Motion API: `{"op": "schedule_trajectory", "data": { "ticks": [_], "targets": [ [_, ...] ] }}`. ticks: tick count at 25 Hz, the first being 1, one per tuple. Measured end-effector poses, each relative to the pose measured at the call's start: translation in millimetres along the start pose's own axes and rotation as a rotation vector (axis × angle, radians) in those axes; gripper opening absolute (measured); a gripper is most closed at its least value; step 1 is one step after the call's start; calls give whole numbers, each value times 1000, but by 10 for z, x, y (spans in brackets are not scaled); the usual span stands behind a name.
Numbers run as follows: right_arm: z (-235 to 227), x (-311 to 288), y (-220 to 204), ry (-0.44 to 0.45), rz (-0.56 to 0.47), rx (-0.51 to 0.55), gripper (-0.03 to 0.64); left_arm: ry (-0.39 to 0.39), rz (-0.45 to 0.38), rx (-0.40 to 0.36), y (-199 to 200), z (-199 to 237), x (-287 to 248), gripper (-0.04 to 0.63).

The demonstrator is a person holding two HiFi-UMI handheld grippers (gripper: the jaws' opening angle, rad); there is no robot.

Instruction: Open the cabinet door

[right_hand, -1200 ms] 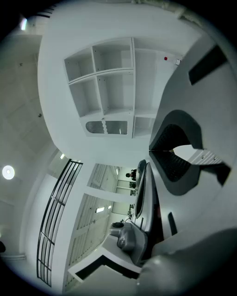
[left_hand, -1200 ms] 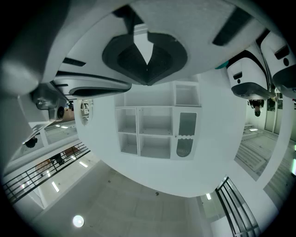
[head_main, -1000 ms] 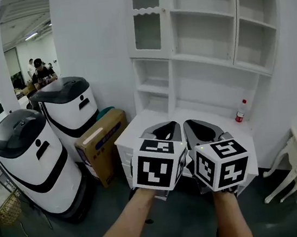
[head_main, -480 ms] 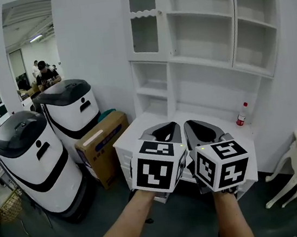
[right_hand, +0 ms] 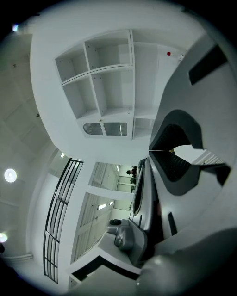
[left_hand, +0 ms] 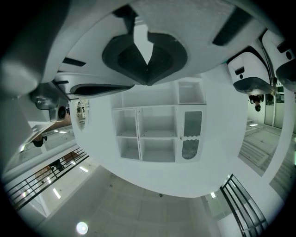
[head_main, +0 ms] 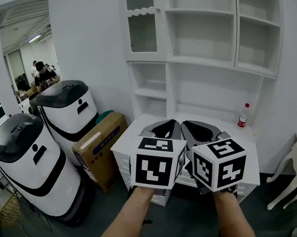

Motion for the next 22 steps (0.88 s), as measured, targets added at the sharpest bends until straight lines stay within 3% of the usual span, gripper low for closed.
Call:
{"op": "schedule_trajectory", "data": {
  "ticks": [9, 22],
  "targets": [
    [-245, -690, 121, 12, 26, 8, 21, -47, -17, 10, 304, 469, -526, 11],
    [-273, -1638, 344, -4, 83, 97, 20, -116, -23, 15, 722, 1267, -1015, 11]
  ]
}}
Point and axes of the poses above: the fingertips, and each gripper's own axes: x backward along the fingers, z to its left, y out of its top, the point moved 6 cm from there along x, backward along the fingers, and after that the axes turned 15 degrees about x, right-handed, at the moved point
